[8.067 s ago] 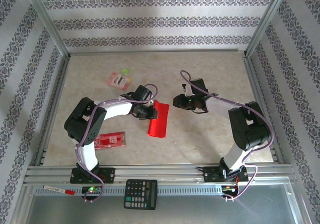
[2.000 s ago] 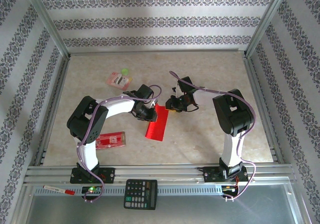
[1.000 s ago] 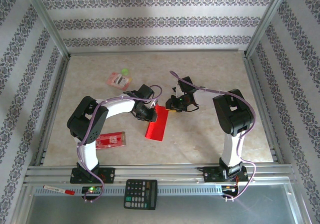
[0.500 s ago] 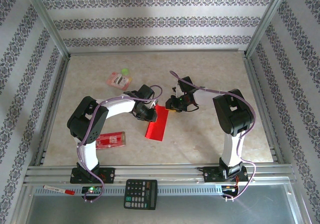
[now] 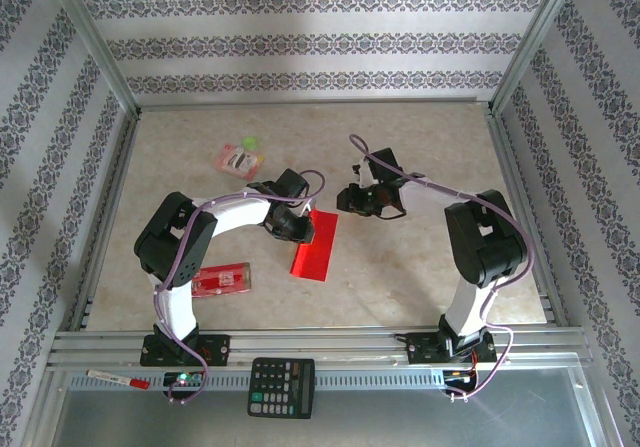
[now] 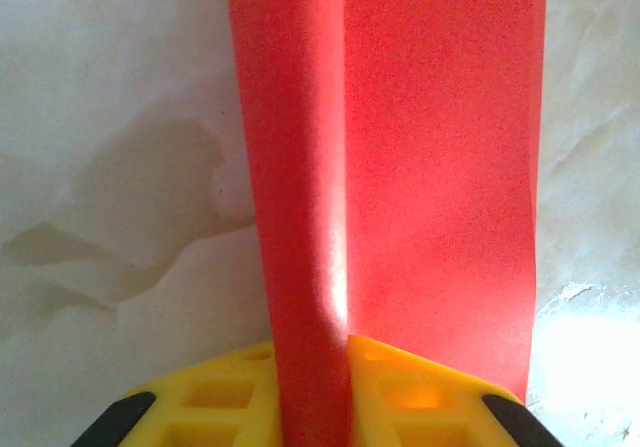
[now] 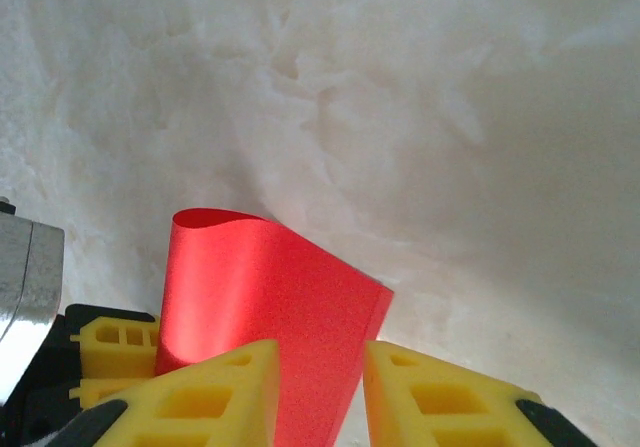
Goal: Fold a paper plane with a square sheet of paper (pick it up from the middle)
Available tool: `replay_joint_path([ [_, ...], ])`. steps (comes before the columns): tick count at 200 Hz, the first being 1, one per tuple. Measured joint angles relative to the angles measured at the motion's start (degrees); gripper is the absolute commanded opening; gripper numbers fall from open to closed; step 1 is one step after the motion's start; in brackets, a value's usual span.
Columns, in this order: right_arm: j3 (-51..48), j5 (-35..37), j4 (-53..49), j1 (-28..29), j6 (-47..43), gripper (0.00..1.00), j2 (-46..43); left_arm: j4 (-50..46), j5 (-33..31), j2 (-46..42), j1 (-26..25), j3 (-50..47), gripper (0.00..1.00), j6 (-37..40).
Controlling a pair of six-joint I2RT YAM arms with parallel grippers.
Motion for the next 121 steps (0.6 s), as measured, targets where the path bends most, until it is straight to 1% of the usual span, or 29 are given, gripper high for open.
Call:
replay_joint_path([
  [63, -2.5, 0.7, 2.1, 2.7, 1.8, 0.24, -0.3, 0.3, 0.0, 0.0, 0.0, -0.2, 0.20, -0.2],
  [121, -2.9, 2.9, 2.8, 0.9, 1.8, 0.23, -0.5, 0.8, -0.2, -0.2, 0.0, -0.7, 0.18, -0.8],
])
